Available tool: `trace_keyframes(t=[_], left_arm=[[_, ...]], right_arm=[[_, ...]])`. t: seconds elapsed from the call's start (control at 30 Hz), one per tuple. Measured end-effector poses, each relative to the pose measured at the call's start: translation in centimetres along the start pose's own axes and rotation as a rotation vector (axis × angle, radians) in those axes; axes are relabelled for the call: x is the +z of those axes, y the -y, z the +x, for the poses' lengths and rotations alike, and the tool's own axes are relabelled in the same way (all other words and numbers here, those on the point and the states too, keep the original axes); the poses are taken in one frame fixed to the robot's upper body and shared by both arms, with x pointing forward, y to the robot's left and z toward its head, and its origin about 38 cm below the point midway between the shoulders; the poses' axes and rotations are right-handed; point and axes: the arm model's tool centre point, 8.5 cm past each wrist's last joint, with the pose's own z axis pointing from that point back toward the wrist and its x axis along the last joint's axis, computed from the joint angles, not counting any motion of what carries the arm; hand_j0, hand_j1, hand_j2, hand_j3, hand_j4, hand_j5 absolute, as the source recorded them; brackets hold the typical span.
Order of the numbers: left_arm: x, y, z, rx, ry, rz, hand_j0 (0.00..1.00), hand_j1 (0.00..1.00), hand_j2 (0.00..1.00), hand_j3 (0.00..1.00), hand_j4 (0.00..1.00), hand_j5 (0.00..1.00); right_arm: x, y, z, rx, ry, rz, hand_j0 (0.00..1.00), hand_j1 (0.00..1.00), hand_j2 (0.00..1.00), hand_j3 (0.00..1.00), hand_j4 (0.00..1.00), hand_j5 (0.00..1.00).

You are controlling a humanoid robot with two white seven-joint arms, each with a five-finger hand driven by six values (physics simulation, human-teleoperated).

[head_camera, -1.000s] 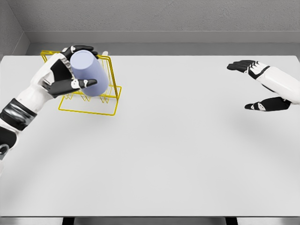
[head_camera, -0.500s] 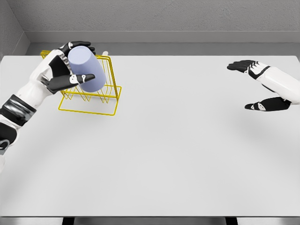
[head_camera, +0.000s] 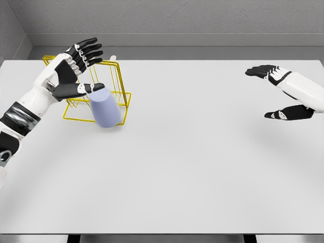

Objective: Place the cup on the cup holder with both arms

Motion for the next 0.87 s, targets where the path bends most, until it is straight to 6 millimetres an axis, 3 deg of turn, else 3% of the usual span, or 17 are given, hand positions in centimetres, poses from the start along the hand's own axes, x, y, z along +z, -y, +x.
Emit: trace_keyframes(t=[0.13, 0.37, 0.5, 0.57, 0.6, 0.87], left_arm=[[0.0, 0.1, 0.1, 0.000, 0.002, -0.003, 0.82, 0.82, 0.82, 0.82, 0.82, 0.82], [0.2, 0.8, 0.7, -0.006, 0.023, -0.024, 0.87, 0.87, 0.87, 0.87, 0.87, 0.87], [0.8, 0.6, 1.9, -0.040, 0.026, -0.040, 0.90, 0.90, 0.90, 0.90, 0.90, 0.90], [2.0, 0.5, 1.3, -0.039, 0.011, -0.031, 0.90, 0.90, 0.90, 0.90, 0.90, 0.90], [2.5, 0.1, 1.3, -0.042, 0.010, -0.020, 1.00, 1.00, 1.00, 1.00, 1.00, 1.00], [5.6, -3.2, 2.9, -0.098, 0.037, 0.078, 1.00, 1.00, 1.00, 1.00, 1.00, 1.00]], right_arm=[[0.0, 0.0, 0.0, 0.000, 0.000, 0.000, 1.00, 1.00, 1.00, 1.00, 1.00, 1.00], [0.0, 0.0, 0.0, 0.000, 0.000, 0.000, 1.00, 1.00, 1.00, 1.00, 1.00, 1.00], [0.0, 0.0, 0.0, 0.000, -0.001, 0.000, 1.00, 1.00, 1.00, 1.00, 1.00, 1.00], [0.0, 0.0, 0.0, 0.001, -0.001, 0.000, 1.00, 1.00, 1.00, 1.00, 1.00, 1.00], [0.0, 0.0, 0.0, 0.001, -0.001, 0.000, 1.00, 1.00, 1.00, 1.00, 1.00, 1.00], [0.1, -0.1, -0.3, -0.007, -0.010, 0.001, 1.00, 1.00, 1.00, 1.00, 1.00, 1.00]])
